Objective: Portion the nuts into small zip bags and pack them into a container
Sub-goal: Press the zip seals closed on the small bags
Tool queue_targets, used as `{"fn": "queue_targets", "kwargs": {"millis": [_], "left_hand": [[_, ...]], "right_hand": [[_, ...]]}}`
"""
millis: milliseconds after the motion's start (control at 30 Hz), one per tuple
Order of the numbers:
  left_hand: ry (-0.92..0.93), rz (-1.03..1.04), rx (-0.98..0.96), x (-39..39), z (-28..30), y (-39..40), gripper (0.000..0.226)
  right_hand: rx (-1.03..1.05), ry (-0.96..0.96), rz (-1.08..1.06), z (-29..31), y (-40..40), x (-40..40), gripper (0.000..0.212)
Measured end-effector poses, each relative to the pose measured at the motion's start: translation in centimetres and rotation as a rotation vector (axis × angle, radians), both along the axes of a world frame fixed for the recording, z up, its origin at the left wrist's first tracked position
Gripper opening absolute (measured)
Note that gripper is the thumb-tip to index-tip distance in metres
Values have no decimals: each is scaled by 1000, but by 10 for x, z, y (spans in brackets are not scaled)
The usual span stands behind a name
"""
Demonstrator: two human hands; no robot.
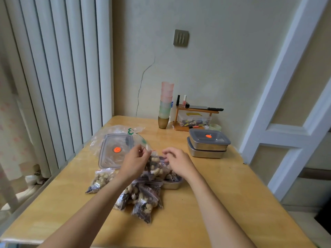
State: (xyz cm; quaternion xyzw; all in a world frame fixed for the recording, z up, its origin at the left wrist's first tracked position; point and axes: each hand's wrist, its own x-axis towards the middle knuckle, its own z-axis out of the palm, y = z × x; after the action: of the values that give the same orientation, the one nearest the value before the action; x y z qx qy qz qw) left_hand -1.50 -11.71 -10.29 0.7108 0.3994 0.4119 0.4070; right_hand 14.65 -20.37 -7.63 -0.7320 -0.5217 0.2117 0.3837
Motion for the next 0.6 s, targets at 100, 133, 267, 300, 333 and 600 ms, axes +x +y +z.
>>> {"fn": "queue_targets", "kwargs": {"millis": [100,133,267,300,333,600], "left_hand": [[-119,-105,-151,11,-1,-3,38],[-140,-133,-185,16,-1,-4,42],[192,-32,125,31,-2,-4,23],[326,-47,201,31,-3,-2,19],[441,-107,250,31,-6,0,22],[756,-131,457,30,-18,-5,29]], "right_hand": [[-8,150,113,7,-10,-1,26],[-23,135,119,8,-12,0,26],[-21,50,-163,0,-8,6,22],[-42,13,-239,-2,-6,5,19],[-79,-61,-294,-5,-5,3,22],[-147,-412,-423,-19,-10,-18,36]]}}
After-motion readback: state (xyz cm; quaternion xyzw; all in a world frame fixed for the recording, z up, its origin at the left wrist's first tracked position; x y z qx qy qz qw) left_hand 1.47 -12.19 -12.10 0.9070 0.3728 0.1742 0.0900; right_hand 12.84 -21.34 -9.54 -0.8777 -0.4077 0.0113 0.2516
